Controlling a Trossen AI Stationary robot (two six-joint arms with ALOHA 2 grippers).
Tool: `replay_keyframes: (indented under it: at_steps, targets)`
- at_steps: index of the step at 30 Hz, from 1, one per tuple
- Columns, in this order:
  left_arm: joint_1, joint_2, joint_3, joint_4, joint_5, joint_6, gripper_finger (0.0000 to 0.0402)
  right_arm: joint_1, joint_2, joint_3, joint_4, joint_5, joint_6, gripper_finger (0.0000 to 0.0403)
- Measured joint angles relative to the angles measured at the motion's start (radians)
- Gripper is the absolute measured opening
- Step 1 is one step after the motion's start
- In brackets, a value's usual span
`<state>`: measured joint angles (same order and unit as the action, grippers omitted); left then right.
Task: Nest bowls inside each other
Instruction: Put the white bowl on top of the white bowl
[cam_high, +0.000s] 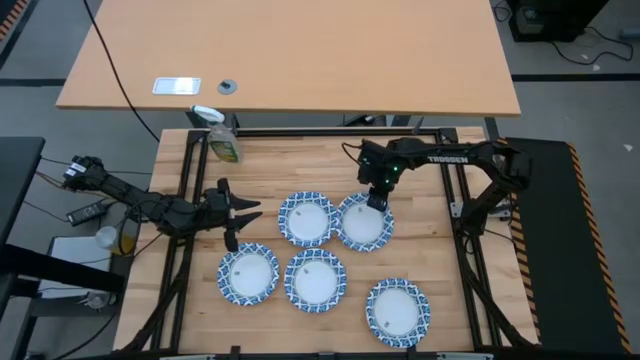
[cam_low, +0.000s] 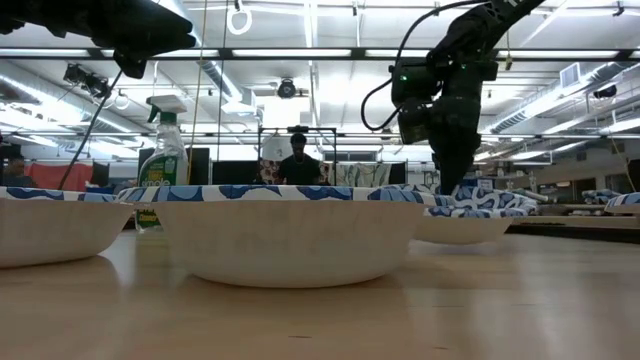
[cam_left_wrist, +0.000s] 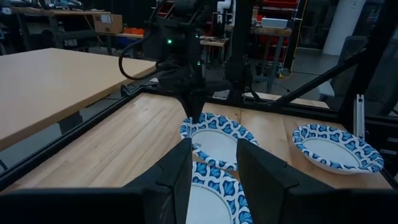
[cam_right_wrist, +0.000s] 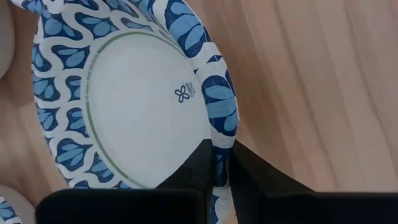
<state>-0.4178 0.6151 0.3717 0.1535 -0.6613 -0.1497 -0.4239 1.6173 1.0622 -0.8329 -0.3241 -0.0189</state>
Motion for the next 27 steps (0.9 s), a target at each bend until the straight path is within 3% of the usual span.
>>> replay_keyframes:
  at_steps: [6, 11, 22, 27]
  targets:
    - [0.0, 0.0, 0.0, 0.0, 0.0, 0.0, 0.013, -0.01, -0.006, 0.0, -0.004, -0.026, 0.003, 0.005]
    - [0.0, 0.0, 0.0, 0.002, 0.0, 0.0, 0.013, -0.03, -0.052, 0.0, 0.012, -0.107, 0.017, 0.005]
    - [0.0, 0.0, 0.0, 0.015, 0.0, 0.007, 0.013, 0.041, -0.064, 0.002, 0.334, -0.182, 0.248, 0.005]
    - [0.004, 0.0, 0.0, 0.018, 0.0, 0.011, 0.013, 0.068, -0.054, 0.08, 0.352, -0.146, 0.286, 0.005]
